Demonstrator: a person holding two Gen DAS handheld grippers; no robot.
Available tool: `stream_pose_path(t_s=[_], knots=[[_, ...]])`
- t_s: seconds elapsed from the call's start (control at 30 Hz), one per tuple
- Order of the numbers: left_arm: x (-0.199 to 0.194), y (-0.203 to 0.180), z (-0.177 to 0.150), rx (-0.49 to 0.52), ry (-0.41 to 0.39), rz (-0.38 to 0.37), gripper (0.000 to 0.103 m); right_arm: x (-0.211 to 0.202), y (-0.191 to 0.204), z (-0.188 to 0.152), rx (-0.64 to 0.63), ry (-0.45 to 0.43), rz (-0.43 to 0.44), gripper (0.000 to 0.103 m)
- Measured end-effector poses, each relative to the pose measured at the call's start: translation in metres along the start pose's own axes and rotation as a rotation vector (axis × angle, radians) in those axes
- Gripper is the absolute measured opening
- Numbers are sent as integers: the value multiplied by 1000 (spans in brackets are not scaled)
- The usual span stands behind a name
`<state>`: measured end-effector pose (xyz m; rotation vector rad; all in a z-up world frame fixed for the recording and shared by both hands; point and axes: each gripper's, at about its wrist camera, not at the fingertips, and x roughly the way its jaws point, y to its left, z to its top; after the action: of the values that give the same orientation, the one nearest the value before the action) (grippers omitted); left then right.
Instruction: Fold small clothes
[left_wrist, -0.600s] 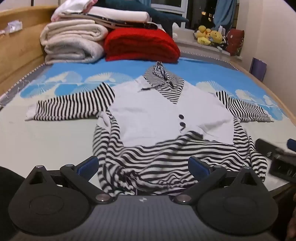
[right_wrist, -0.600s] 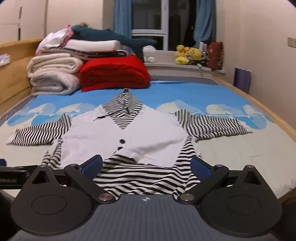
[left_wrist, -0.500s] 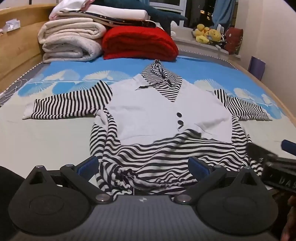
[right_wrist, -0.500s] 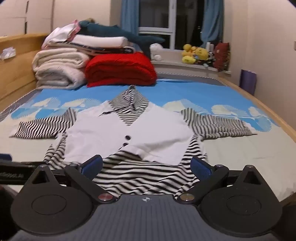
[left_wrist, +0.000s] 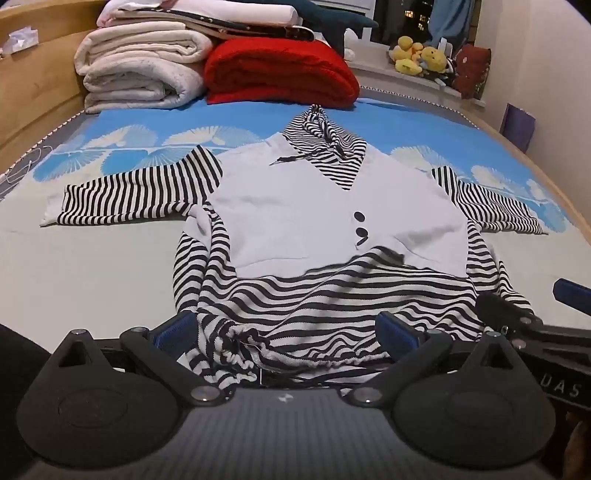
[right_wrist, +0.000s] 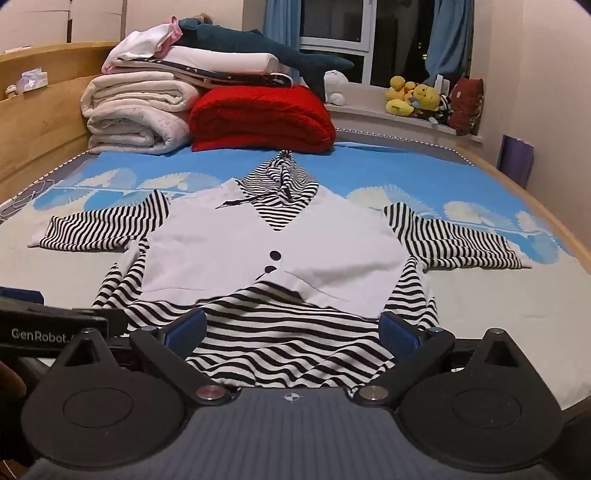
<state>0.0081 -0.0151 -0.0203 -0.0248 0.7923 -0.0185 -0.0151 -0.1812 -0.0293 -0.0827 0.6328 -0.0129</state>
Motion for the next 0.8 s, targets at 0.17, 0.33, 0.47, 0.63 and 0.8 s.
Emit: stream_pose_path(t_s=[0.17, 0.33, 0.47, 0.63, 0.8], knots=[[0, -1, 3, 13, -3, -1, 102, -4, -8, 4, 20, 18, -16, 98], [1, -2, 3, 20, -3, -2, 102, -1, -9, 5, 24, 27, -22, 96], [1, -3, 4, 23, -2, 2, 102, -1, -9, 4, 22, 28, -22, 95], [1, -2, 6, 22, -5, -4, 102, 1, -9, 4, 12, 35, -40, 95], [1, -3, 6, 26, -6, -5, 102, 1, -9, 2, 10, 32, -48, 95]])
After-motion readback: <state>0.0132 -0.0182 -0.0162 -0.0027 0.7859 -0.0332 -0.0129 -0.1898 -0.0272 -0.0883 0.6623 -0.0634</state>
